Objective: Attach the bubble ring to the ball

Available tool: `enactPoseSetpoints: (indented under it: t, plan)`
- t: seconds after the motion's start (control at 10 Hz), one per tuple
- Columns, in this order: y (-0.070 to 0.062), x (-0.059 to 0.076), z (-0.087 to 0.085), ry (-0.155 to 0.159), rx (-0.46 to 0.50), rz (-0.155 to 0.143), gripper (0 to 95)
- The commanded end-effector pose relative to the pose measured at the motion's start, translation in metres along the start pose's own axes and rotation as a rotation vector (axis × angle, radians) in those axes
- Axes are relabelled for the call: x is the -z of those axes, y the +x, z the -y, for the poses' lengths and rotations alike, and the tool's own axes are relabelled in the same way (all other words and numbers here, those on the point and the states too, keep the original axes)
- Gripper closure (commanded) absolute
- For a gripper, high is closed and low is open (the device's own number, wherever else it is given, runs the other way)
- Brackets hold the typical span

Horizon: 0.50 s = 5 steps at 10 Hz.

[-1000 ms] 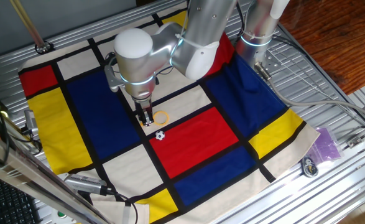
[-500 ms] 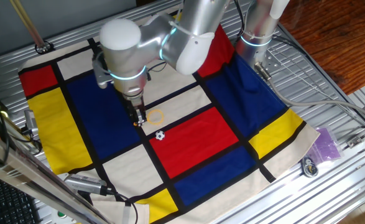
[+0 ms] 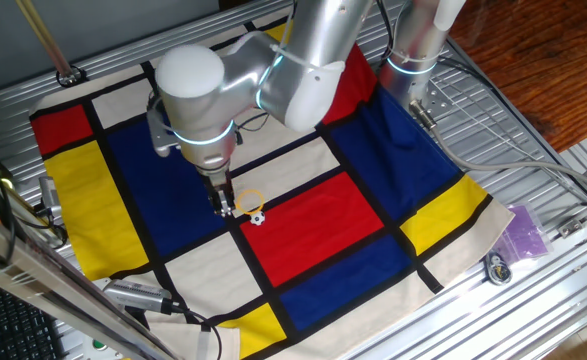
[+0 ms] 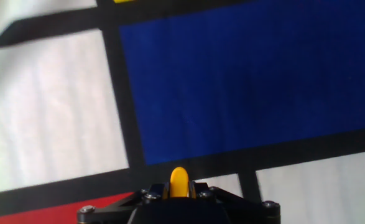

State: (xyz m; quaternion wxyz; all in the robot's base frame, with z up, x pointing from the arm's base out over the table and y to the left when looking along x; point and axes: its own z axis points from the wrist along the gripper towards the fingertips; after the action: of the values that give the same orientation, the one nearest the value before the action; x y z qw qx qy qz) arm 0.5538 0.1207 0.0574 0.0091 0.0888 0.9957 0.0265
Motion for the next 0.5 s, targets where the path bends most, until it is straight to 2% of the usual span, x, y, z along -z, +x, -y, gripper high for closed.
enactPoseSetpoints:
  t: [0.1, 0.5]
  plan:
    - [0.0030, -0.0045, -0.0058, 0.001, -0.015, 0.011, 95.0]
    - [0.0062, -0.0143, -0.0098, -0.005, -0.021, 0.028, 95.0]
